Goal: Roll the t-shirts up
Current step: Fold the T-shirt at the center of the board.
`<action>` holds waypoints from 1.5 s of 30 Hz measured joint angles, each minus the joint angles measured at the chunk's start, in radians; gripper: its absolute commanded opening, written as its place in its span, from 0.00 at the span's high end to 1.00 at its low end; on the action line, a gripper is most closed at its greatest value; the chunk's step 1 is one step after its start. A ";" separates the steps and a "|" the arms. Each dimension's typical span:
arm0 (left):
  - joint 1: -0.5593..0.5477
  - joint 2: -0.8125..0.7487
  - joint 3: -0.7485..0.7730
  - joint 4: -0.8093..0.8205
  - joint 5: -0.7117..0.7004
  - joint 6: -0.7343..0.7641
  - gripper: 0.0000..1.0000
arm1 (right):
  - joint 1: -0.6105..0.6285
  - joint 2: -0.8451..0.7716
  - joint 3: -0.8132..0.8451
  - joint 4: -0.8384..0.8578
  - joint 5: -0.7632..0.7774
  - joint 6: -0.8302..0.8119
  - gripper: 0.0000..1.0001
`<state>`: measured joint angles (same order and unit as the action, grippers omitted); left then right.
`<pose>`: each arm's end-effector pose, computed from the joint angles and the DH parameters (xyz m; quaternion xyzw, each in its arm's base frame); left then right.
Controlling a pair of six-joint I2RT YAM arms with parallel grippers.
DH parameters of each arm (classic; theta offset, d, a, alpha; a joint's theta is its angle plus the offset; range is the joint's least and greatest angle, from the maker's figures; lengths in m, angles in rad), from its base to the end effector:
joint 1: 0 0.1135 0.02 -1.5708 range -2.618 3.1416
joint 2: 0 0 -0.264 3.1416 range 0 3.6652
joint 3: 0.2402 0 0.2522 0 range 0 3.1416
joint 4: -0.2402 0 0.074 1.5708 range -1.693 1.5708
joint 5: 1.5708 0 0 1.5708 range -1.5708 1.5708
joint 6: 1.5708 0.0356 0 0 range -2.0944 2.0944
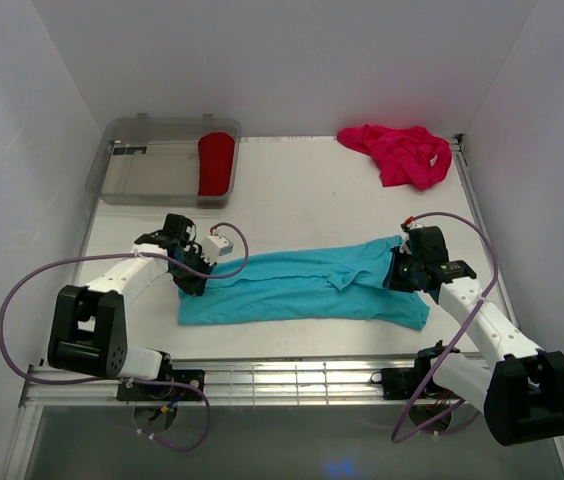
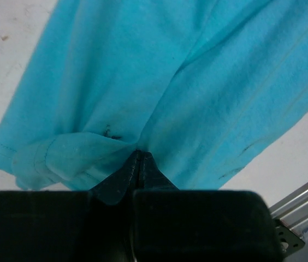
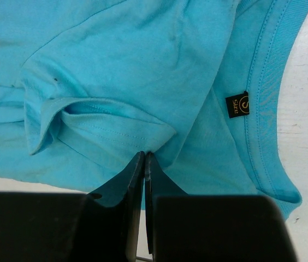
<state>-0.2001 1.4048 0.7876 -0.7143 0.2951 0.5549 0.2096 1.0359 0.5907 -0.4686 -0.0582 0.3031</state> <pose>0.2297 -0.0572 0.1760 0.3783 0.9064 -0.1228 0.1420 0.1945 0.0435 0.2025 0.0348 0.9455 0.1084 0.3050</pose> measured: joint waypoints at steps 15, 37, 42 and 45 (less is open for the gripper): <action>0.006 -0.060 0.180 -0.121 0.063 -0.013 0.55 | 0.000 0.000 0.000 0.000 0.005 -0.004 0.92; 0.259 0.265 0.261 -0.203 0.164 0.092 0.46 | 0.000 0.016 0.000 0.000 0.007 -0.023 0.92; 0.259 0.265 0.261 -0.200 0.225 0.072 0.58 | 0.000 0.019 0.000 0.000 0.007 -0.023 0.92; 0.259 0.265 0.261 -0.192 0.230 0.064 0.71 | 0.000 0.024 0.000 0.000 0.007 -0.023 0.92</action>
<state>0.0586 1.6699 1.0481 -0.9058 0.5255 0.6186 0.2096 1.0603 0.5911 -0.4690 -0.0513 0.2802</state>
